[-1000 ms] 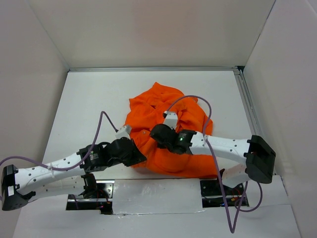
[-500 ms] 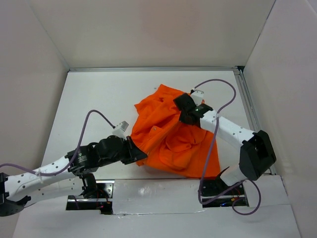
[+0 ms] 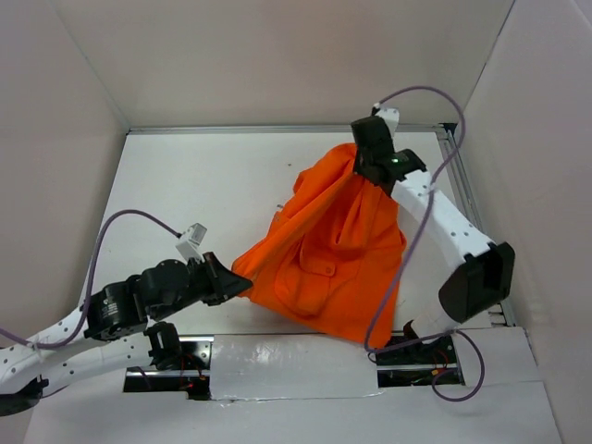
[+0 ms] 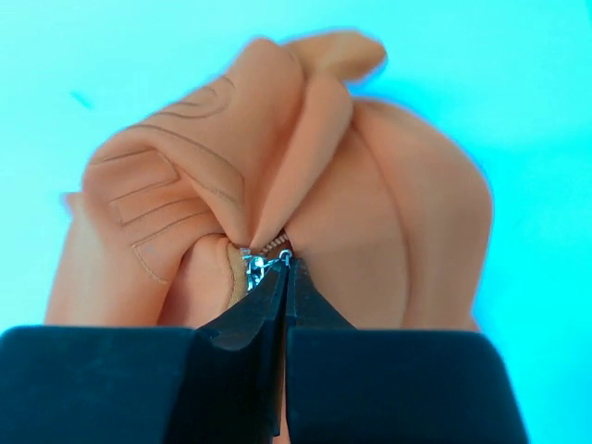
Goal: Zip up the jacket
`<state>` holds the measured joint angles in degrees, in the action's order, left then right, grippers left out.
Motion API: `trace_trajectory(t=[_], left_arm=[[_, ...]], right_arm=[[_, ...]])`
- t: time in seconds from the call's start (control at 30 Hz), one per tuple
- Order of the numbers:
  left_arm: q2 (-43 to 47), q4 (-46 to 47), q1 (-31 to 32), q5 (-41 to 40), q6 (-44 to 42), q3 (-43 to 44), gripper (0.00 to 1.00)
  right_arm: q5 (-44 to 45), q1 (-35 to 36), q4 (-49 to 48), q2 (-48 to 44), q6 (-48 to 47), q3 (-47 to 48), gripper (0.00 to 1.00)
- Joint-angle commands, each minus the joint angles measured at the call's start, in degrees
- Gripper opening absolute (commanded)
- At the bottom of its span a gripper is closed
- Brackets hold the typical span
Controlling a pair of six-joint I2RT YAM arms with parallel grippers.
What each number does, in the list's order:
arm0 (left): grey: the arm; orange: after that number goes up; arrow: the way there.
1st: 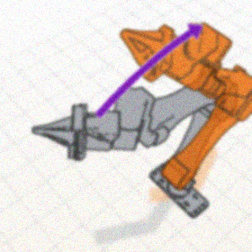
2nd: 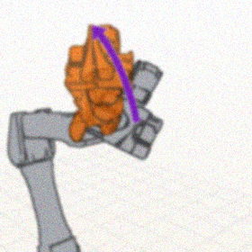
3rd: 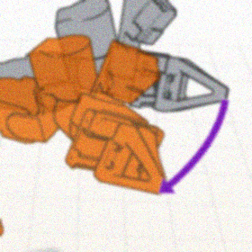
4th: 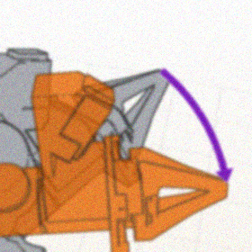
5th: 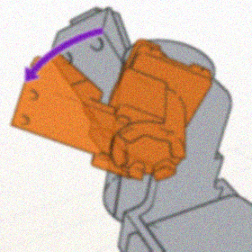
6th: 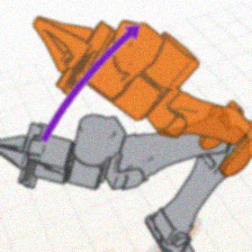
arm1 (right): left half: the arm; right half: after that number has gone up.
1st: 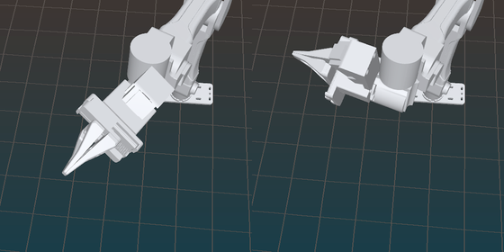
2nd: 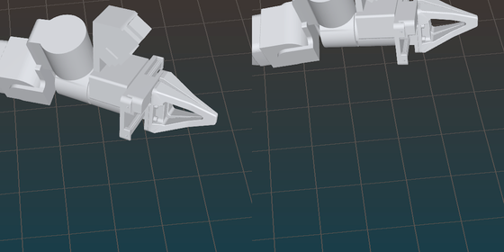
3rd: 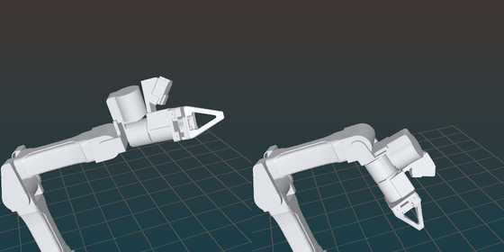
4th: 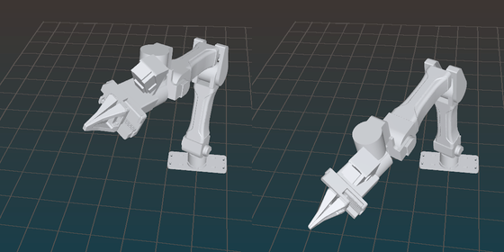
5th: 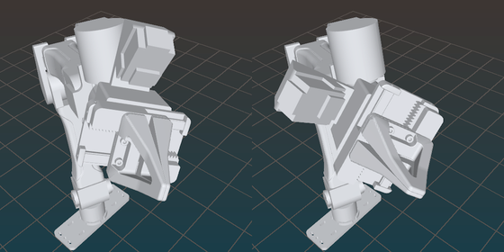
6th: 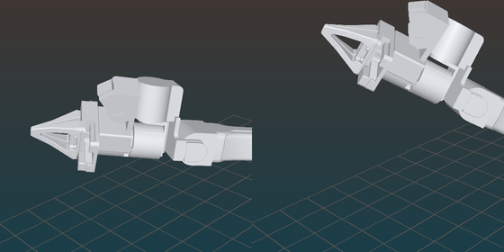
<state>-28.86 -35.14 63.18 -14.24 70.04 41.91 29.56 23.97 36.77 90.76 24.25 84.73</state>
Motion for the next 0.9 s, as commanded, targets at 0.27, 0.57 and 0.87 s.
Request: trace_trajectory(t=[0.27, 0.57, 0.87], left_arm=[[1.00, 1.92, 1.16, -6.85, -10.63, 9.51, 0.00], [4.07, -17.84, 1.07, -5.63, 5.09, 7.14, 0.00], [13.30, -35.08, 1.16, -3.08, 21.52, 2.57, 0.00]], right_arm=[[17.11, -6.11, -3.73, -11.22, -11.09, 19.79, 0.00], [5.95, -21.58, -4.00, 3.78, 1.15, 4.54, 0.00], [6.47, -26.34, -1.36, 21.12, -1.84, 16.07, 0.00]])
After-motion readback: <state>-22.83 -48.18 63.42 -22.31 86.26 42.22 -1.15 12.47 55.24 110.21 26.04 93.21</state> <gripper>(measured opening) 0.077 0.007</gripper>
